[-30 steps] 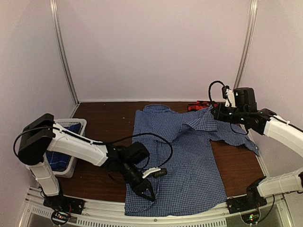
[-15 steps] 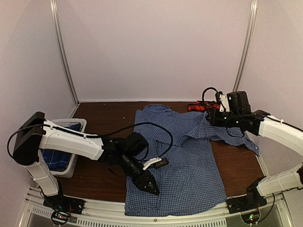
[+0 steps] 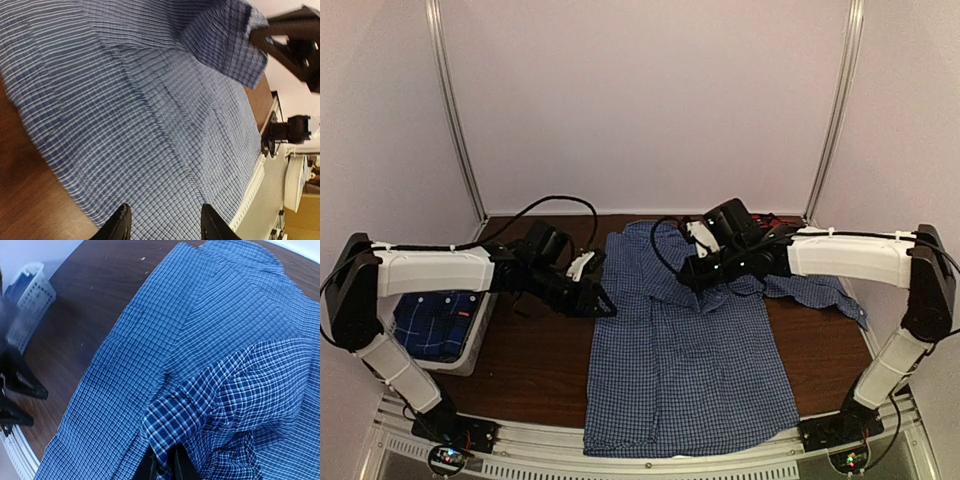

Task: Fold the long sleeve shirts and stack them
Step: Fold the sleeve at the center of the board.

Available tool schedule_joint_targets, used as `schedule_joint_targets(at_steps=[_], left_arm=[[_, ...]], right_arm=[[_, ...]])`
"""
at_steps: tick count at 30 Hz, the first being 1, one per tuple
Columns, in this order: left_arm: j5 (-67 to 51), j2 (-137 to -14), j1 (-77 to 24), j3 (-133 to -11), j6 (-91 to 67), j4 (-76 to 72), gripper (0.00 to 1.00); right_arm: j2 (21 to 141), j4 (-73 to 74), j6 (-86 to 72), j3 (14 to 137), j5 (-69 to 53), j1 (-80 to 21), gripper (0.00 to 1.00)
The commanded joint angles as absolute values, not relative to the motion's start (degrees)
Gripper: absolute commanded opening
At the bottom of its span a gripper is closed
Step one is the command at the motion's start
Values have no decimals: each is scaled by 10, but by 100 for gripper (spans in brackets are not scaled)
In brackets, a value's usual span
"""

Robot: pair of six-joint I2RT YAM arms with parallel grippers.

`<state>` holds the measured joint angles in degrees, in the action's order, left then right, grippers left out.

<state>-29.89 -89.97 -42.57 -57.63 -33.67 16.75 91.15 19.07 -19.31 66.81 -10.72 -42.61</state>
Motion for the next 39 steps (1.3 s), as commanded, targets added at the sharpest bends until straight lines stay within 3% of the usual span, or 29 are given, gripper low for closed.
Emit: schedule_joint_targets(at_steps=[1,10,39], left_arm=[[-236,-858,-399,-527,-389,170,48],[-208,-828,-390,-484,-413,152,48],[-223,-827,-390,-453,-414,122,47]], right_arm=[[996,231,-168,735,-118,-488,13],[1118,284,-161,841,-120,-586,13],[1129,330,-199,868,-181,-683,16]])
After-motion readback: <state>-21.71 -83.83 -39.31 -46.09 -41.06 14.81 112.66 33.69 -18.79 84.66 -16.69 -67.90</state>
